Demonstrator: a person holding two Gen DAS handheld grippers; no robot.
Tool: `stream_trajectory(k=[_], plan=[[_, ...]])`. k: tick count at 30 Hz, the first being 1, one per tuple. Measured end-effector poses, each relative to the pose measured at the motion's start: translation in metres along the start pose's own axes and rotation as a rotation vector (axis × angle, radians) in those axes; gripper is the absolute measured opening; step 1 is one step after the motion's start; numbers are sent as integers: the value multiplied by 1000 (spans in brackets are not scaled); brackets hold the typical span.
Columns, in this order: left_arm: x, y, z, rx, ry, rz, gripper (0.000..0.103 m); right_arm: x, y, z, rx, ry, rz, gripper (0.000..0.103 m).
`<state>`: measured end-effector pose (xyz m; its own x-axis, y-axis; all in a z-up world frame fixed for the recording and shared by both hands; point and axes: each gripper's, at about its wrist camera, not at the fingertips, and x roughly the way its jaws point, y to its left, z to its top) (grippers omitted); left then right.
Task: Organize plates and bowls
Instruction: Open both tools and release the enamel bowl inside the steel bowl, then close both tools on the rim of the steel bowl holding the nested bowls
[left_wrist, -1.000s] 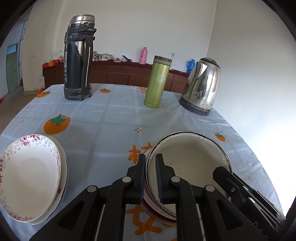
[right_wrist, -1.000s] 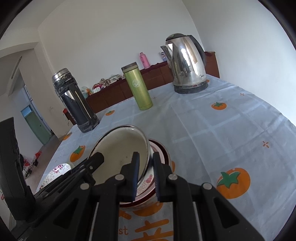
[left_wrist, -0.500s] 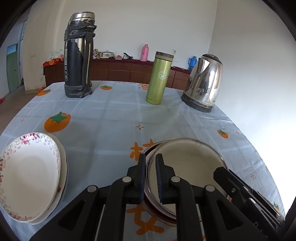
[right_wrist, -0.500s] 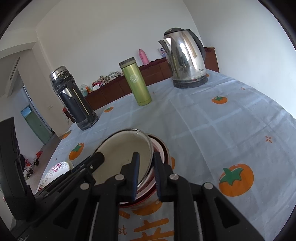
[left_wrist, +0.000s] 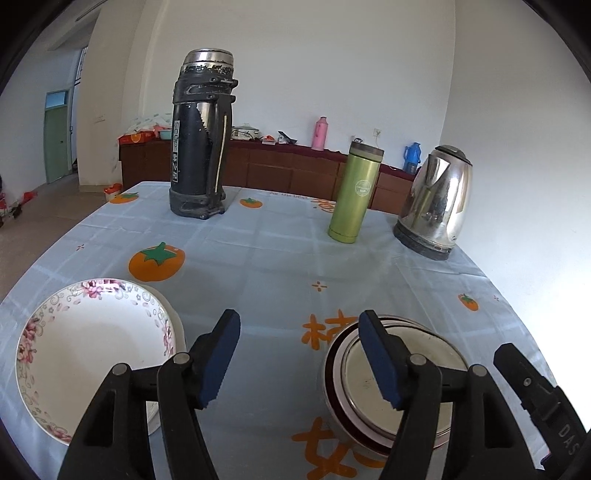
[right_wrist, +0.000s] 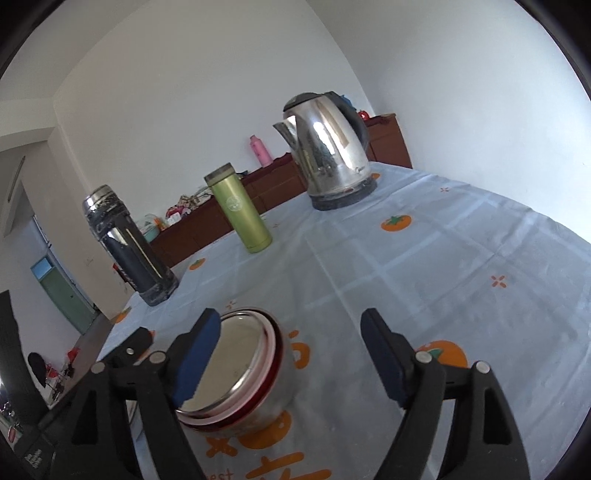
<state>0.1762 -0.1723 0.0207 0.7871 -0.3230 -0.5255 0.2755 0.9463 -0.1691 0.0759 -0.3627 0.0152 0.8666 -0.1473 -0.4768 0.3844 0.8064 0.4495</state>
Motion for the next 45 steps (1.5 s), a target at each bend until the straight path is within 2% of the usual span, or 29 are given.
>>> stream_trajectory(k=[3,5,11,26,31,35,37,42,45], plan=[[1,-1,-2,13,-6,10,69,3,1,-2,-13,6,-8,81],[0,-2,-4,24,-21,23,69,3,3,-2,-28,-5,-15,86],[-2,-4,-6,45,-45,34,69,-13,5,-2,-38,-111,-64,100],[-4,-7,-11,76,-80,72,69,-28,23,-4,-242,-269,-160,101],[-4,-4,-13,65,-82,68,69,-22,25,-6,-265,-234,-165,101],[-2,0,-14,45,-70,53,69,-20,14,0,-195,-192,-146,101],[-1,0,-15,46,-70,62,69,-18,8,4,-156,-158,-124,101],[0,0,-16,44,-54,45,69,-3,2,8,-111,-10,-71,101],[1,1,-15,31,-37,28,69,1,-2,7,-75,34,-25,101]])
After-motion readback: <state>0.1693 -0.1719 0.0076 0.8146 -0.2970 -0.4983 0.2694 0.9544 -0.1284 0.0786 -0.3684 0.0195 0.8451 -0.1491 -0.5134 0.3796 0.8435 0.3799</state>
